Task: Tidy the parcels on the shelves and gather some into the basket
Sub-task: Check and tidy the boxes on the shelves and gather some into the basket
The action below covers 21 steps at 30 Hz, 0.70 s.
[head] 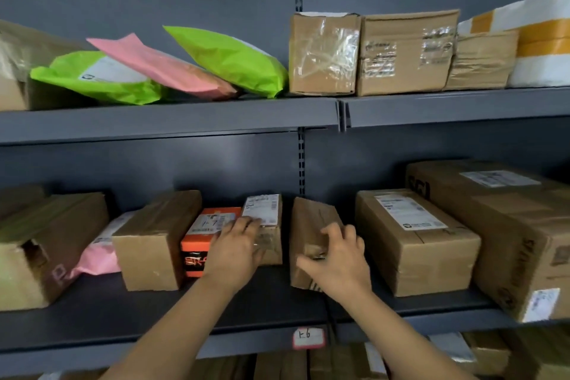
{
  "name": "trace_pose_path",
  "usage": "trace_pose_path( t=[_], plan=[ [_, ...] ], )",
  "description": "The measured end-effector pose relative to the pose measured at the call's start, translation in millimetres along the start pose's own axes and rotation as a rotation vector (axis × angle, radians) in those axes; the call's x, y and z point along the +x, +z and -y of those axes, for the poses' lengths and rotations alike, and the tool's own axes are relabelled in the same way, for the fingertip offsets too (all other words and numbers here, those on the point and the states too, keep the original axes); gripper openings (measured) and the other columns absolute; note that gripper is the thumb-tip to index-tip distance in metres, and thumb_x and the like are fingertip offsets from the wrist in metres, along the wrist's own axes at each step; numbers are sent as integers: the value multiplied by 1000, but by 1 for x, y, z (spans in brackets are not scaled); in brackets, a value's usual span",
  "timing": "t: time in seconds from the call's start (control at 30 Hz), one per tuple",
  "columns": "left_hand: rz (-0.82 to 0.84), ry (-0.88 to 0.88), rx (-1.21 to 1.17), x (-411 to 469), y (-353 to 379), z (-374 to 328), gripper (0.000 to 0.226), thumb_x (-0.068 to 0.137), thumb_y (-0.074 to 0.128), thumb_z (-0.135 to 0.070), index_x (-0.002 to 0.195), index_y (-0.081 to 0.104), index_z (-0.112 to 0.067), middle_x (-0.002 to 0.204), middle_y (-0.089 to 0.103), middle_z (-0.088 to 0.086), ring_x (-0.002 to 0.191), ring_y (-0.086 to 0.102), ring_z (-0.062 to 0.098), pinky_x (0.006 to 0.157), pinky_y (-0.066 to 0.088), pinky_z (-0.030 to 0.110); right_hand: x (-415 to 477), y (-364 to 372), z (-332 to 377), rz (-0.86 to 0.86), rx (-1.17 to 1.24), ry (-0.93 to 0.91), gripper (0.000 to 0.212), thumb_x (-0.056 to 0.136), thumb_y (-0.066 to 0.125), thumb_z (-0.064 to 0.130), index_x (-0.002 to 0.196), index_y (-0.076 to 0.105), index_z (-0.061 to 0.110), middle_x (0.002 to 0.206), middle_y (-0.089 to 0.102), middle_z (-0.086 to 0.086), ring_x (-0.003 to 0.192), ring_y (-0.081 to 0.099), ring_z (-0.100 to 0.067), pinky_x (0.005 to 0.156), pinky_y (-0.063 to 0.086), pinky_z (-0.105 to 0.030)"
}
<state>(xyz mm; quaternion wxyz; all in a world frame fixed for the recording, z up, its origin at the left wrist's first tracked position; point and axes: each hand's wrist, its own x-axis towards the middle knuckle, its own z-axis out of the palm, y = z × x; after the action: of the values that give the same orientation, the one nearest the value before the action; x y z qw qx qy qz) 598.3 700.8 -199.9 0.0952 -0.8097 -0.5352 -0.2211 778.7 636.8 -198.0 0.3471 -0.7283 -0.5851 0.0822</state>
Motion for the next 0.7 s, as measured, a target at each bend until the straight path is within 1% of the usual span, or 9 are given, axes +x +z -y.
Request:
trace_pose_path(
  t=[0.07, 0.13, 0.2, 0.3, 0.4, 0.47, 0.53, 0.6, 0.7],
  plan=[
    [-22, 13, -30, 1, 4, 4, 58, 82, 66, -31, 136, 47, -21, 136, 49, 2, 124, 46, 25, 101, 43, 42, 5, -7, -14, -13, 262, 100, 60, 76, 68, 44, 128, 43, 26, 124, 36, 0, 120, 40, -24, 94, 42, -37],
    [-30, 23, -52, 3, 6, 8, 59, 80, 68, -29, 134, 50, -20, 133, 51, 2, 120, 48, 26, 98, 45, 43, 6, -11, -25, -50, 551, 212, 56, 84, 62, 35, 136, 40, 27, 130, 41, -3, 117, 47, -24, 100, 42, -40],
    [-40, 23, -94, 5, 6, 12, 59, 79, 69, -29, 134, 51, -19, 133, 51, 3, 120, 48, 27, 98, 45, 44, 5, -9, -31, -96, 657, 285, 56, 92, 53, 29, 143, 32, 30, 138, 45, -8, 119, 49, -25, 102, 41, -42],
    [-26, 25, -115, 6, 5, 16, 59, 83, 65, -33, 138, 46, -23, 138, 46, -2, 125, 42, 24, 102, 40, 42, 2, -8, -29, -153, 558, 241, 58, 97, 48, 25, 149, 21, 30, 146, 38, -9, 130, 42, -25, 109, 35, -41],
    [-13, 28, -120, 7, 4, 18, 59, 85, 61, -34, 141, 41, -29, 140, 41, -6, 127, 39, 20, 104, 37, 40, -1, -12, -16, -244, 250, 42, 53, 97, 48, 27, 147, 29, 26, 149, 28, -7, 136, 32, -25, 109, 29, -37],
    [-3, 33, -114, 7, 3, 19, 60, 86, 60, -34, 142, 39, -30, 140, 39, -7, 128, 37, 19, 105, 36, 40, -3, -10, -5, -231, -20, -31, 58, 93, 49, 46, 145, 32, 29, 153, 18, -6, 140, 21, -28, 112, 26, -43],
    [0, 37, -122, 6, 2, 19, 60, 87, 60, -34, 143, 38, -29, 141, 39, -7, 129, 35, 19, 106, 36, 40, -4, -4, 4, -144, -208, 16, 75, 84, 52, 62, 146, 23, 34, 155, 6, -2, 141, 14, -30, 110, 27, -47],
    [6, 38, -130, 6, 2, 20, 61, 87, 60, -33, 143, 37, -28, 142, 38, -6, 129, 34, 20, 106, 35, 40, -5, 3, 6, -107, -217, 102, 83, 80, 61, 59, 147, 20, 32, 153, 7, -7, 137, 19, -34, 105, 34, -46],
    [22, 46, -135, 6, 2, 22, 61, 87, 58, -35, 144, 36, -28, 142, 37, -7, 130, 33, 20, 106, 34, 40, -4, 5, -2, -201, 21, 187, 74, 81, 67, 40, 144, 31, 25, 142, 24, -14, 125, 34, -37, 100, 37, -42]
  ],
)
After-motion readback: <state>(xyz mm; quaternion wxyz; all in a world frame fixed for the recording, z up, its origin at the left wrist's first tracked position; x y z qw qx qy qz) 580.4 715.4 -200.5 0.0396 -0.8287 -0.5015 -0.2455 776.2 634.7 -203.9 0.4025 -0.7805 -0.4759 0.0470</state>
